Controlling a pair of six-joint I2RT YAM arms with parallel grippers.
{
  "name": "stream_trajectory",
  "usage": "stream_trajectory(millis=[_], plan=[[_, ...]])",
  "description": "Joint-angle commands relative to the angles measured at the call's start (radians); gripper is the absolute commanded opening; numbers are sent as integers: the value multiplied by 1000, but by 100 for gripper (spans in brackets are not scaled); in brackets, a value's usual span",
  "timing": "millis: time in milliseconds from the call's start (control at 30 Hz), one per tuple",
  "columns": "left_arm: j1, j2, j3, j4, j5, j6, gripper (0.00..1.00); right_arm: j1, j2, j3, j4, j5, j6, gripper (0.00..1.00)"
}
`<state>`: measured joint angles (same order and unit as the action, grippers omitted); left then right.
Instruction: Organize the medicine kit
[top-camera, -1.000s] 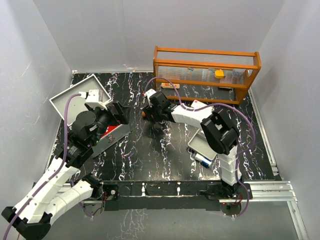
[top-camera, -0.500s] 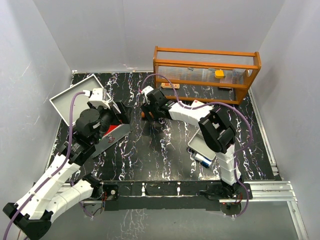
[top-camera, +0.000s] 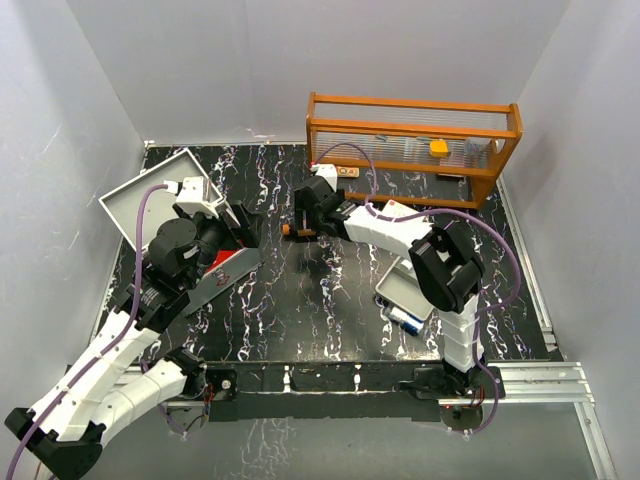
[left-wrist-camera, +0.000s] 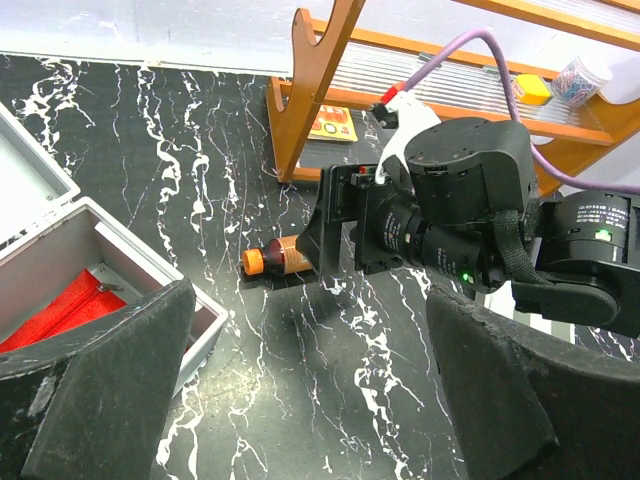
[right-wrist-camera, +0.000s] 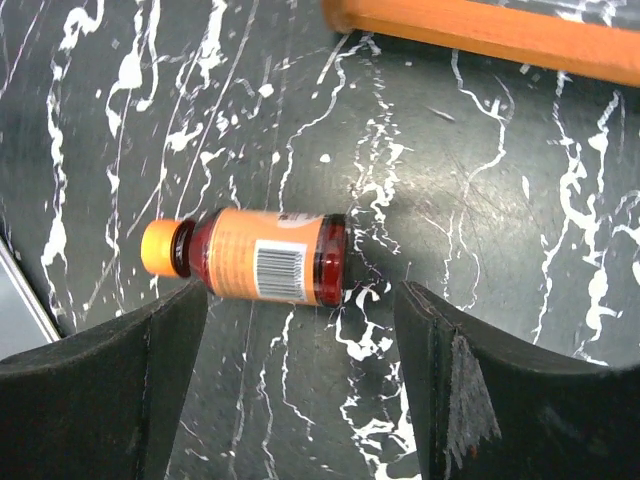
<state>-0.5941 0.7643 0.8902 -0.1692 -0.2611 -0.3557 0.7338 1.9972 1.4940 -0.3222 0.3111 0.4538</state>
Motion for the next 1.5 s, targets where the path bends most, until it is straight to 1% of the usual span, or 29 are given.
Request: stream_trajectory(millis=[0, 133, 233, 333, 500, 600, 767, 933, 1133, 1267, 1467], plan=[[-5, -13, 3, 15, 4, 3, 99, 21, 1, 34, 22, 173, 296, 73], [-4, -19, -8, 16, 5, -4, 99, 34, 76, 110, -60, 296, 419, 73], [-4, -19, -8, 12, 6, -5, 99, 43, 117, 154, -104, 338, 481, 74], [-5, -19, -12, 13, 6, -5, 99, 50, 149, 170, -97, 331, 484, 74], [-4, -16, -16, 11, 6, -5, 99, 56, 183, 193, -167, 292, 498, 74], [-5, -19, -24, 15, 4, -6, 99, 64, 174, 184, -174, 237, 460, 74], [-4, -20, -30, 20, 4, -6, 99, 70, 170, 187, -261, 193, 428, 75], [-4, -20, -37, 27, 2, -5, 99, 70, 119, 123, -284, 162, 402, 76], [-5, -14, -45, 41, 7, -6, 99, 70, 73, 53, -238, 154, 313, 70], [-4, -9, -40, 41, 10, -4, 99, 63, 107, 101, -202, 105, 232, 65], [-4, -23, -34, 24, 1, 4, 99, 44, 181, 195, -240, 86, 176, 61]])
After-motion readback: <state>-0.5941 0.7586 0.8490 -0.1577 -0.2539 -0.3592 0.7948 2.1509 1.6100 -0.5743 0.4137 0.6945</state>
